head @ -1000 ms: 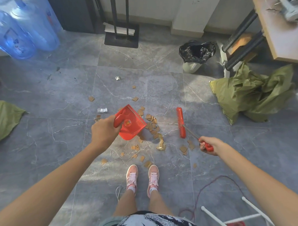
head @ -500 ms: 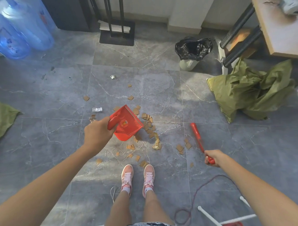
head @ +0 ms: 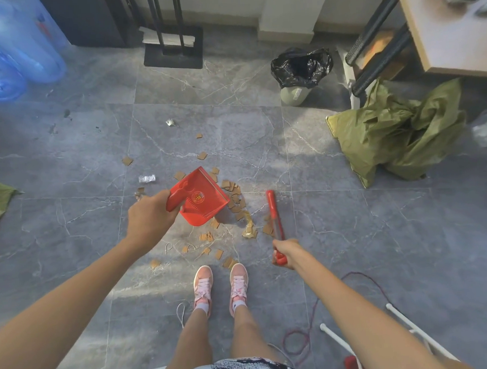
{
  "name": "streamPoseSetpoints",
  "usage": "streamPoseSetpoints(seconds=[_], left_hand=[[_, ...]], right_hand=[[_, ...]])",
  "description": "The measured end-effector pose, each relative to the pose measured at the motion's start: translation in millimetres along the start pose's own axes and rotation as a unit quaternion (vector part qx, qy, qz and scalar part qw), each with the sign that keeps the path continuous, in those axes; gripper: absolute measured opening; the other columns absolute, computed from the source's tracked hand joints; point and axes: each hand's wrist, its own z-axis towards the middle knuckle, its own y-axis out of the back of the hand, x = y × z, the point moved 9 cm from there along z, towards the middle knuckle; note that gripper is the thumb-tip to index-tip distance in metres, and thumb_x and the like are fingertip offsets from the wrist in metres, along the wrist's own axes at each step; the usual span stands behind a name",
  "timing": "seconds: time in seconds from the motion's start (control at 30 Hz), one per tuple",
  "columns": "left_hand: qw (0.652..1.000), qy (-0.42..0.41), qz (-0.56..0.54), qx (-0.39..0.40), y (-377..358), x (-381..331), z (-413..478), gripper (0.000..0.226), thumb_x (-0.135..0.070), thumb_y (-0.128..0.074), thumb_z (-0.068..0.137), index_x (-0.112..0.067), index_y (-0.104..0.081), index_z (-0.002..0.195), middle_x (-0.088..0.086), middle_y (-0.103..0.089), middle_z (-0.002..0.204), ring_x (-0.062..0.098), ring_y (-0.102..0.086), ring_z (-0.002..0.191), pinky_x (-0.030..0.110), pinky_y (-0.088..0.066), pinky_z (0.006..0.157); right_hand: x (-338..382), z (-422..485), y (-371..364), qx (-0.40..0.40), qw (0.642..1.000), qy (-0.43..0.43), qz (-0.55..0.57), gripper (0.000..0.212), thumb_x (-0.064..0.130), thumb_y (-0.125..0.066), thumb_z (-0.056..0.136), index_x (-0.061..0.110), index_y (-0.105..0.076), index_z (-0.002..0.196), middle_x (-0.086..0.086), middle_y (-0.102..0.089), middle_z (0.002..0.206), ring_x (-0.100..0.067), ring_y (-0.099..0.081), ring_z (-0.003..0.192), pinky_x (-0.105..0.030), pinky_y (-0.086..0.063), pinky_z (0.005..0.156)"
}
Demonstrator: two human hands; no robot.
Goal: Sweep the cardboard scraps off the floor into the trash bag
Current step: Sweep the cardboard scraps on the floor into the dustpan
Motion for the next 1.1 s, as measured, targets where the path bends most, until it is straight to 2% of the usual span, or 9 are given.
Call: streamPoseSetpoints(seconds=[0.13,0.3,0.43,0.53,0.73,0.87,1.1], left_hand=[[1.000,-0.011,0.015,0.016,-5,-10,7,0.042,-0.043,-0.060,0.088,-0.019,-0.038,0.062,-0.001,-0.043,0.044,0.027,-0.047,0.039,0.029,-0.041,0.045],[0.999,-0.018,0.021,0.021,-6,-22,12,0.041,-0.043,-0.059,0.088,-0.015,-0.043,0.063,0.004,-0.050,0.047,0.028,-0.050,0.043,0.031,-0.043,0.047],[1.000,-0.016,0.016,0.012,2,-28,18,0.041,-0.044,-0.059,0.088,-0.018,-0.042,0.062,0.003,-0.049,0.048,0.031,-0.051,0.045,0.032,-0.043,0.047],[1.000,-0.009,0.011,0.003,9,-33,21,0.042,-0.044,-0.058,0.088,-0.017,-0.042,0.061,0.003,-0.046,0.048,0.030,-0.047,0.044,0.030,-0.038,0.047],[1.000,-0.008,0.010,-0.003,15,-45,20,0.041,-0.039,-0.061,0.088,-0.017,-0.039,0.060,-0.001,-0.039,0.045,0.027,-0.043,0.042,0.029,-0.035,0.046],[1.000,-0.014,0.008,0.004,9,-50,19,0.040,-0.037,-0.062,0.088,-0.017,-0.039,0.061,-0.004,-0.037,0.044,0.025,-0.041,0.040,0.027,-0.032,0.046],[1.000,-0.013,0.020,-0.006,3,-60,27,0.043,-0.041,-0.060,0.088,-0.012,-0.044,0.061,0.003,-0.046,0.046,0.028,-0.046,0.042,0.028,-0.033,0.046]], right_hand=[[0,-9,-5,0.027,0.998,-0.012,0.048,0.014,-0.002,-0.046,0.090,0.006,-0.041,0.080,-0.001,-0.035,0.023,-0.006,-0.030,0.016,-0.012,-0.035,0.028],[-12,-9,18,0.034,0.995,-0.009,0.093,0.021,-0.002,-0.046,0.089,0.006,-0.045,0.069,-0.002,-0.038,0.027,-0.007,-0.032,0.019,-0.011,-0.031,0.029],[-19,-10,75,0.029,0.993,-0.003,0.118,0.026,-0.004,-0.046,0.088,0.005,-0.044,0.064,-0.001,-0.035,0.027,-0.006,-0.028,0.019,-0.010,-0.027,0.028],[-22,-13,129,0.011,0.991,-0.001,0.131,0.029,-0.006,-0.044,0.090,0.004,-0.042,0.063,-0.002,-0.034,0.027,-0.006,-0.026,0.019,-0.009,-0.025,0.027],[-34,-6,196,-0.056,0.993,-0.008,0.106,0.033,-0.008,-0.041,0.091,0.004,-0.038,0.061,-0.003,-0.033,0.024,-0.006,-0.027,0.016,-0.010,-0.027,0.025],[-50,2,215,-0.079,0.990,-0.031,0.111,0.030,-0.010,-0.041,0.088,0.005,-0.037,0.062,-0.003,-0.033,0.024,-0.006,-0.029,0.016,-0.009,-0.031,0.028],[-79,8,201,-0.034,0.981,-0.081,0.174,0.031,-0.009,-0.038,0.090,0.006,-0.036,0.064,-0.002,-0.034,0.025,-0.006,-0.030,0.015,-0.007,-0.031,0.027]])
